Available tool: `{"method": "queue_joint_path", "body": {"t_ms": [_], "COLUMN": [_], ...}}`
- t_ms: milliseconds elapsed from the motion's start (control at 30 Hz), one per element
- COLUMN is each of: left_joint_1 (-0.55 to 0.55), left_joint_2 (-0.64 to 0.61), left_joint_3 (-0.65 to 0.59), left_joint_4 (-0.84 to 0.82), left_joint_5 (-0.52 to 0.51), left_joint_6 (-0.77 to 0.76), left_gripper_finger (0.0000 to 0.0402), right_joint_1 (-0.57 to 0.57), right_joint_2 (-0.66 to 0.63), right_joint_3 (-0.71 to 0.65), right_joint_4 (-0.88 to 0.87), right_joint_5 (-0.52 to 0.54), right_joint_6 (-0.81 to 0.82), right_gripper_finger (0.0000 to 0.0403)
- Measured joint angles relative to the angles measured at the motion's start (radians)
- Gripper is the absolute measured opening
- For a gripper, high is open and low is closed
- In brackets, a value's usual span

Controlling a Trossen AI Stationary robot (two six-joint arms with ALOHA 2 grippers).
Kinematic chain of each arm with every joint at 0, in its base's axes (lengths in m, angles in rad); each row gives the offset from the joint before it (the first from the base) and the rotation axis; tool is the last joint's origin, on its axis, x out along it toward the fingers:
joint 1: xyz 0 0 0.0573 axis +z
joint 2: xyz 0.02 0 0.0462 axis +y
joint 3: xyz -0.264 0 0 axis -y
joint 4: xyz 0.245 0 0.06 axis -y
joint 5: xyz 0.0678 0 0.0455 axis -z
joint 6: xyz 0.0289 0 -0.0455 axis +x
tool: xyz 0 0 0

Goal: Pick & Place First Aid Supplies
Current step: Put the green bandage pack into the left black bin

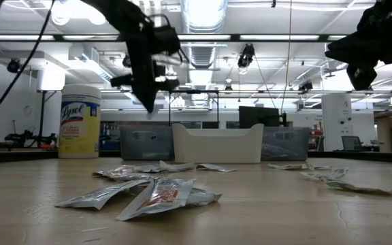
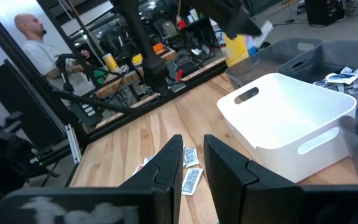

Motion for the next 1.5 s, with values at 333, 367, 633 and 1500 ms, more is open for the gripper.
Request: {"method": "queue_joint_path", "body": {"t_ms": [333, 367, 633, 1500], "left_joint_1": [0.047, 0.047, 0.049, -0.154], "left_joint_2": [0.183, 0.194, 0.223, -0.006], "left_joint_3": [-0.002, -0.002, -0.002, 0.091], "left_joint_4": [0.04, 0.04, 0.045, 0.05], "left_joint_5": [0.115, 0.115, 0.118, 0.168], "left_joint_6": [0.052, 0.052, 0.068, 0.127], "left_gripper_finger": [0.0, 0.0, 0.0, 0.0087], "right_joint_1": [0.0, 0.0, 0.0, 0.0], "right_joint_2": [0.0, 0.0, 0.0, -0.001], "right_joint_3": [0.0, 0.0, 0.0, 0.0], "right_joint_4": [0.0, 0.0, 0.0, 0.0], "right_joint_5": [0.0, 0.0, 0.0, 0.0], "right_joint_6": [0.0, 0.0, 0.0, 0.0], "right_gripper_finger": [0.0063, 0.0063, 0.0063, 0.0063]}}
